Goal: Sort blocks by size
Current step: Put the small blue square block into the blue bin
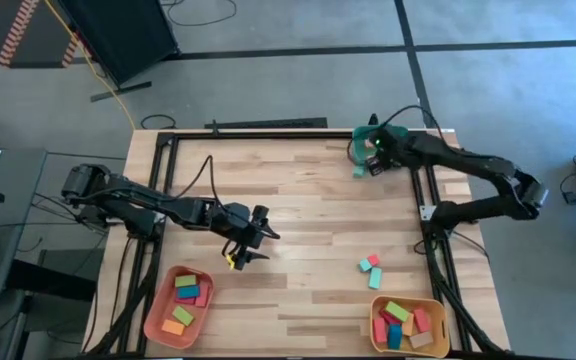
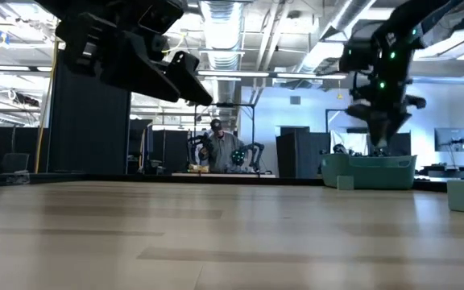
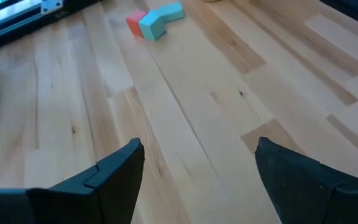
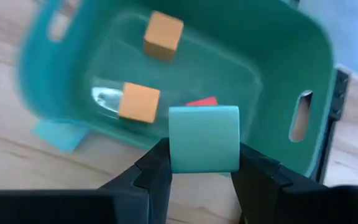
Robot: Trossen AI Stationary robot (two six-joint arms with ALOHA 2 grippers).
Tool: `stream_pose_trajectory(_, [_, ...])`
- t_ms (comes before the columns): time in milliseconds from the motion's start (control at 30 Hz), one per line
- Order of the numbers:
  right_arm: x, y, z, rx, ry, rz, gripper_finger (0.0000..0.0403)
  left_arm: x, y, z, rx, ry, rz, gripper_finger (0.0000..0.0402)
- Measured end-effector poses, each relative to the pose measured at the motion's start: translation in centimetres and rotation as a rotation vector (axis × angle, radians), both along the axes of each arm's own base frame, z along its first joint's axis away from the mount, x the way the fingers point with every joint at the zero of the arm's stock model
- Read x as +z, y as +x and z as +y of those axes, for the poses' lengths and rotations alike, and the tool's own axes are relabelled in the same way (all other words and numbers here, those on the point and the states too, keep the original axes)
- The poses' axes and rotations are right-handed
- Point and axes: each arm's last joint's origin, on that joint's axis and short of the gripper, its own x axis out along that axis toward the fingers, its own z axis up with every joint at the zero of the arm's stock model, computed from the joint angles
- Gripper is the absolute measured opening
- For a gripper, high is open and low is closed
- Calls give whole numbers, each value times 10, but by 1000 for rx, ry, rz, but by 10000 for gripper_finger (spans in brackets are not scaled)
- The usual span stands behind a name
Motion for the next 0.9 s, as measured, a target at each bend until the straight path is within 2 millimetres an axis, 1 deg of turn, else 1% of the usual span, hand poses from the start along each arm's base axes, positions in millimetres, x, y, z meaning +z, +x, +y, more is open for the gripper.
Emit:
stream_pose_trajectory(67, [-5, -5, -10, -16, 29, 2, 173, 0, 0, 0, 0, -1, -4, 292])
stream_pose_trajectory(167, [-11, -7, -23, -38, 34, -11, 174, 0, 0, 0, 4, -7, -1, 292])
stream_pose_trajectory(267, [-17, -7, -30, -54, 45, -8, 181, 0, 0, 0, 14, -21, 6, 292])
stream_pose_trajectory(367, [-23, -4, -32, -40, 73, -6, 195, -1, -1, 0, 13, -20, 19, 292])
stream_pose_trajectory(567, [-22, 1, -30, -24, 63, -22, 230, -2, -1, 0, 13, -19, 26, 292])
stream_pose_trajectory(700, [-17, 2, -27, 2, 39, -37, 240, -2, -1, 0, 13, -19, 27, 292])
stream_pose_trajectory(833, [-10, 8, -18, 96, 17, -32, 241, -3, -2, 0, 13, -17, 38, 292])
stream_pose_trajectory(900, [-6, 13, -12, 176, 12, -48, 241, -3, -2, 0, 13, -17, 39, 292])
